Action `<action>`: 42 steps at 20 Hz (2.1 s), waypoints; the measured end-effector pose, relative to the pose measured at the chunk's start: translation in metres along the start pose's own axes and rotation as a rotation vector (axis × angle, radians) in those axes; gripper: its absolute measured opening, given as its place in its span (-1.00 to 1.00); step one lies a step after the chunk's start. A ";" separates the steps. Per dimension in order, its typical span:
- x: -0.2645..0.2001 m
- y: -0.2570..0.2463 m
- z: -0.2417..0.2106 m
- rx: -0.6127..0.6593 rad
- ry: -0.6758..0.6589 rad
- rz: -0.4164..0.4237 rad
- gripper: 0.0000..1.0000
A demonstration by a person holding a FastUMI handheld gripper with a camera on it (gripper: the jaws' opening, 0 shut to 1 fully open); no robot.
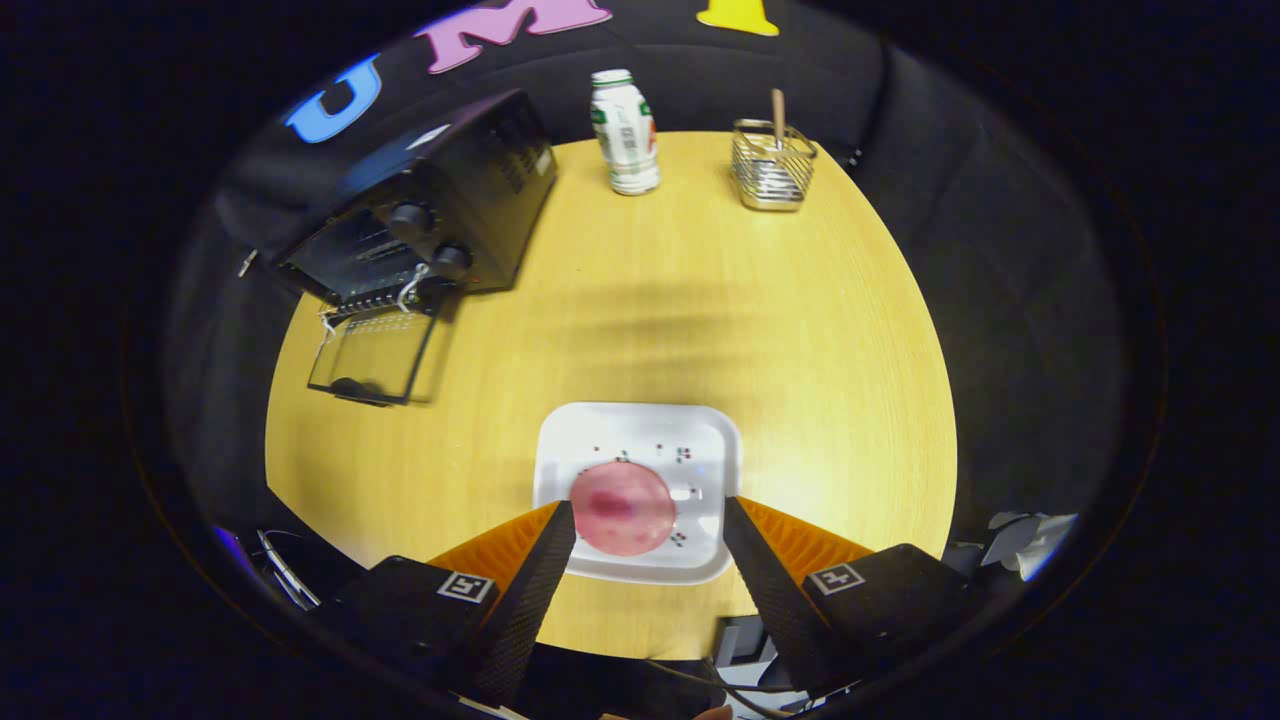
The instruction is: Open the toaster oven, put the food inside, and close the toaster oven door.
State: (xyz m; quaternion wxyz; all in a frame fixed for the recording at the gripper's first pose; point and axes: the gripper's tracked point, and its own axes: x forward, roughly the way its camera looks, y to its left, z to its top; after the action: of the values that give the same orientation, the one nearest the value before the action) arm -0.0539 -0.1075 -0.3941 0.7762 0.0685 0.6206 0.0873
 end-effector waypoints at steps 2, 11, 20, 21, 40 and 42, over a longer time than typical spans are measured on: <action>0.018 -0.024 0.000 0.030 0.037 -0.010 0.81; 0.067 -0.048 -0.022 0.047 0.195 0.003 0.25; 0.071 -0.046 -0.017 0.138 0.183 0.063 -0.78; 0.065 -0.045 -0.017 0.168 0.176 0.095 -0.84; 0.009 0.038 -0.012 0.628 -0.019 0.441 -0.90; 0.001 0.062 -0.012 0.679 -0.022 0.450 -0.89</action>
State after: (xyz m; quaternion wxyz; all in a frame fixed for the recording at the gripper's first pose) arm -0.0690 -0.0466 -0.3841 0.6777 0.4559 0.5753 0.0445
